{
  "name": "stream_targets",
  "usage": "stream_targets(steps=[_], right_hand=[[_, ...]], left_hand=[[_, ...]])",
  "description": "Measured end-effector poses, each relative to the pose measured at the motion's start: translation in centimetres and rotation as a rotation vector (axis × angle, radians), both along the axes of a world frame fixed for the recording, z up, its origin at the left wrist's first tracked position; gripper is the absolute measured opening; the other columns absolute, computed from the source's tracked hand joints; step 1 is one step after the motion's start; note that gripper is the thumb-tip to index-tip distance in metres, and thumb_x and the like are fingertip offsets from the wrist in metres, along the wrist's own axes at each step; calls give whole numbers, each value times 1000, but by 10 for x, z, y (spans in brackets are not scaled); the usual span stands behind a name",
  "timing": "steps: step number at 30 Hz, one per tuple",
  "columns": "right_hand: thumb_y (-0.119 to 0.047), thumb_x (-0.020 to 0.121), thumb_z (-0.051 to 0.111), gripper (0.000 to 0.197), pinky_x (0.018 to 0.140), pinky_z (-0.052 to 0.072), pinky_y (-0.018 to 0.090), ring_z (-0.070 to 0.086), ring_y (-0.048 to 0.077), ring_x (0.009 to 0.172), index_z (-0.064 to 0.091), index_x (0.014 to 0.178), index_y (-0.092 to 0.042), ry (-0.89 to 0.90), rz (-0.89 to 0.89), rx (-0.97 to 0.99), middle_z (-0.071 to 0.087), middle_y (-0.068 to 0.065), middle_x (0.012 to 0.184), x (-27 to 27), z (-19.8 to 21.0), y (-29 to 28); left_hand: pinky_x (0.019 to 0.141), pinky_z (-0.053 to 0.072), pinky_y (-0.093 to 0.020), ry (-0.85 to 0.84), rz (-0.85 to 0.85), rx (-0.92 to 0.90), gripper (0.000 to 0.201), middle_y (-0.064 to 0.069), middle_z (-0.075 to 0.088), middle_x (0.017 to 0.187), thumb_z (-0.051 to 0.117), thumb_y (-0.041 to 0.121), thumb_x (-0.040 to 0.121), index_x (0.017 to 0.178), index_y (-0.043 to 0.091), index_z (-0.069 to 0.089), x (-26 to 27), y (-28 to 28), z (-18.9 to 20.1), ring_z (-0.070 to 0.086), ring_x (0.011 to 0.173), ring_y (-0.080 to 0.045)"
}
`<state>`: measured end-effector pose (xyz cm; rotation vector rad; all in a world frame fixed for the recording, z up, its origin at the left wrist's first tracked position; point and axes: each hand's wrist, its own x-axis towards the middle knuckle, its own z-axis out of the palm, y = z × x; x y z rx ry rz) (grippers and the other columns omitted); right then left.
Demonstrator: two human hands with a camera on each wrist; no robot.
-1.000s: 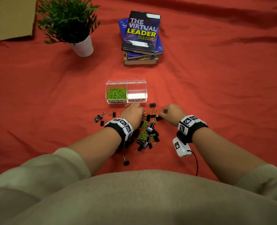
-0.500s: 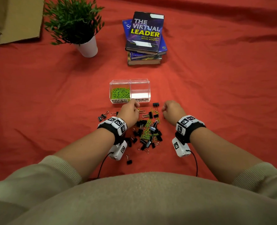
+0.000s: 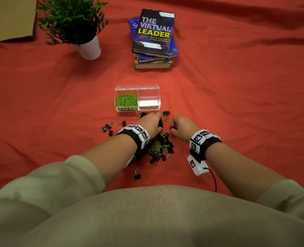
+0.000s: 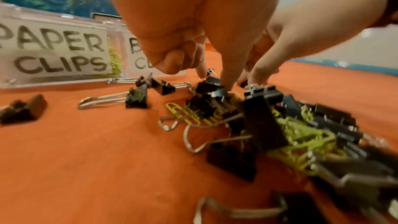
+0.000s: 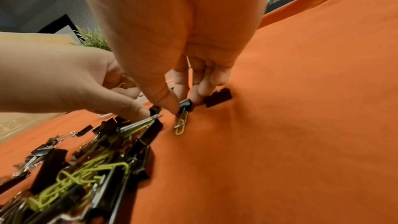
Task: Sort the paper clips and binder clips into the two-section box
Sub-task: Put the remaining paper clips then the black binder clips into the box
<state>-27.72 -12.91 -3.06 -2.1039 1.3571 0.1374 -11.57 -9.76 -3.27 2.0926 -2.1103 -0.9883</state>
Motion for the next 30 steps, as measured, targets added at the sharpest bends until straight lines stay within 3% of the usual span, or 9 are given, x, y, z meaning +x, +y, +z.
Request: stream_targets(steps=[5,9,13,18,22,25,28,30], right_hand=[[-17,84,60,13,84,42,31,54,30,109,62,89,-5,-8,-84,-26,50,-1,81,0,-1,-5],[-22,87,60,20,83,43,30,55,27,102,60,97,-5,34,-100,-56,56,11,104,15,-3,-8],[-17,88,54,12,88,44,33,53,31,108,59,92,-6,62,-66,-34,58,17,109,22,-8,-7],[-12,87,51,15,73,43,30,58,27,86,62,89,-3,52,-57,29,65,16,93,19,0,-9],[-8,87,56,11,62,43,25,55,13,63,62,92,-15,-243,-342,175,58,3,72,2,6,-17],[-3,92,41,25,43,43,15,50,3,41,59,99,-19,-375,-517,382,51,2,64,-10,18,-22],[5,86,32,31,42,42,19,48,14,51,60,81,-7,-476,-642,564,48,6,65,-18,22,-23],[-1,87,39,24,45,42,24,48,17,53,58,73,-6,-415,-617,565,51,7,65,-17,18,-19]], left_hand=[[79,51,-39,-11,44,-81,30,-8,59,108,58,29,85,109,12,52,4,0,4,59,96,-27],[76,54,-38,-75,184,-64,28,-6,59,104,58,26,83,107,13,51,21,8,9,60,89,-25],[81,52,-40,-138,116,-62,31,-9,58,114,57,18,85,114,11,50,28,15,8,60,99,-28],[84,51,-42,-126,-25,-114,21,-10,56,113,51,17,90,108,9,58,11,7,5,59,102,-31],[82,51,-42,-137,-56,-87,18,-12,55,112,52,17,92,105,4,57,3,-1,2,59,100,-32],[86,49,-42,-126,-56,-53,21,-13,54,114,54,20,93,105,3,57,4,-5,-1,58,102,-33],[87,49,-43,-120,-63,-2,23,-15,53,115,52,21,94,107,2,56,4,-6,-2,58,102,-33],[87,49,-44,-128,-60,39,24,-17,52,117,50,19,93,109,1,54,3,-7,-1,58,102,-35]])
